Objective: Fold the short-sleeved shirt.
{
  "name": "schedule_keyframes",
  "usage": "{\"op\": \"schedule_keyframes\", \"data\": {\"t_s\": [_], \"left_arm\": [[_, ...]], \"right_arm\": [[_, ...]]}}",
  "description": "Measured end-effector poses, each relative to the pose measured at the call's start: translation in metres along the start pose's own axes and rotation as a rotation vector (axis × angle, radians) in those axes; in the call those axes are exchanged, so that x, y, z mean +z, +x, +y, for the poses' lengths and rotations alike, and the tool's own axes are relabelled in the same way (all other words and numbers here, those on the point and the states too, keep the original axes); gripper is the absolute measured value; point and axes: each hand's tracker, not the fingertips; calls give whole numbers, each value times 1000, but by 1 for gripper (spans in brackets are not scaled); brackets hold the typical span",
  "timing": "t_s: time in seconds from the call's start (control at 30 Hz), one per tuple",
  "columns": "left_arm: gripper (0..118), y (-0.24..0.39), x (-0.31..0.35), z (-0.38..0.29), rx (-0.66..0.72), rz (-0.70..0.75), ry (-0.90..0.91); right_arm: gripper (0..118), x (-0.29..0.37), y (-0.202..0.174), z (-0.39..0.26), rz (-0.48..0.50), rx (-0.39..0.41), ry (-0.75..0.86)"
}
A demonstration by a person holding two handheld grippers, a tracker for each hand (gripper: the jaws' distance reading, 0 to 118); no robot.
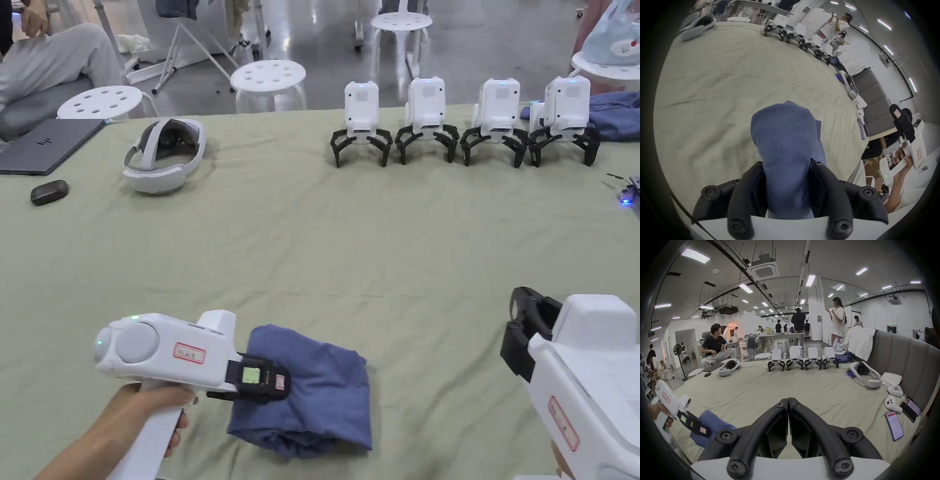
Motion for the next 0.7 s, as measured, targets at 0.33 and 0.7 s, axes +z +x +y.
{"op": "schedule_keyframes", "data": {"t_s": [0.33, 0.7], "left_arm": [[36, -90, 90, 10, 55, 216, 55], [36, -194, 143, 0, 167, 390, 4]], "right_arm": [[5, -8, -14, -11, -7, -5, -35], [5, -27, -40, -16, -2, 20, -68]]}}
